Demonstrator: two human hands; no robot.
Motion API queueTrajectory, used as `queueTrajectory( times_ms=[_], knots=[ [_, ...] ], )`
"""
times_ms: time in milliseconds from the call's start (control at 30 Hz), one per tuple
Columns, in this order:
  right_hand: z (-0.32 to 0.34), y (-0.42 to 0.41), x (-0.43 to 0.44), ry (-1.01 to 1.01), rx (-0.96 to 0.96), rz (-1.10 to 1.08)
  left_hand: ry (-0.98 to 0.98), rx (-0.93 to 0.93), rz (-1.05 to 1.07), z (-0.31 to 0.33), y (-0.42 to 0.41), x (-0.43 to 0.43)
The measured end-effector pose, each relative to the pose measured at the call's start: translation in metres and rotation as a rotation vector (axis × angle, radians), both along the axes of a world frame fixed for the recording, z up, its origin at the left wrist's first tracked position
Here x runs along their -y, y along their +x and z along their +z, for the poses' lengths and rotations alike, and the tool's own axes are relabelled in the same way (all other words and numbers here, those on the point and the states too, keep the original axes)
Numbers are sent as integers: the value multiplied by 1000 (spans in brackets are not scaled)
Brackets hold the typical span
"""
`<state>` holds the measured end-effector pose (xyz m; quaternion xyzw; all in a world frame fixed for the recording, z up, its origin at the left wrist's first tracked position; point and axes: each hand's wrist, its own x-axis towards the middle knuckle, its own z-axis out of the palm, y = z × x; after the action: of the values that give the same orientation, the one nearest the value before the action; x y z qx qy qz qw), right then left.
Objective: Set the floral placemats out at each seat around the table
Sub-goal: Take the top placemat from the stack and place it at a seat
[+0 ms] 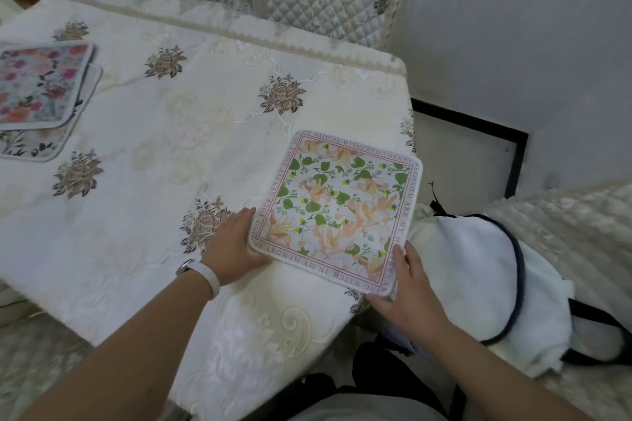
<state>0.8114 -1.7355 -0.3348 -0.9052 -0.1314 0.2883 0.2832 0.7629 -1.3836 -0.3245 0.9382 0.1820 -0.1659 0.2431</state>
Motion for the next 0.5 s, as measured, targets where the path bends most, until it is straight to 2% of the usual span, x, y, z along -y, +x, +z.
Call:
queueTrajectory(
  times_ms=[133,267,500],
  knots=[
    [-1,-12,-3,-99,32,33,100,-36,-137,-9,-4,-9],
    [-1,-13,-8,-80,91,-11,132,22,-187,-12,-4,-11],
    [-1,-19,-15,-40,66,-64,125,42,-204,-11,-4,-8]
  ],
)
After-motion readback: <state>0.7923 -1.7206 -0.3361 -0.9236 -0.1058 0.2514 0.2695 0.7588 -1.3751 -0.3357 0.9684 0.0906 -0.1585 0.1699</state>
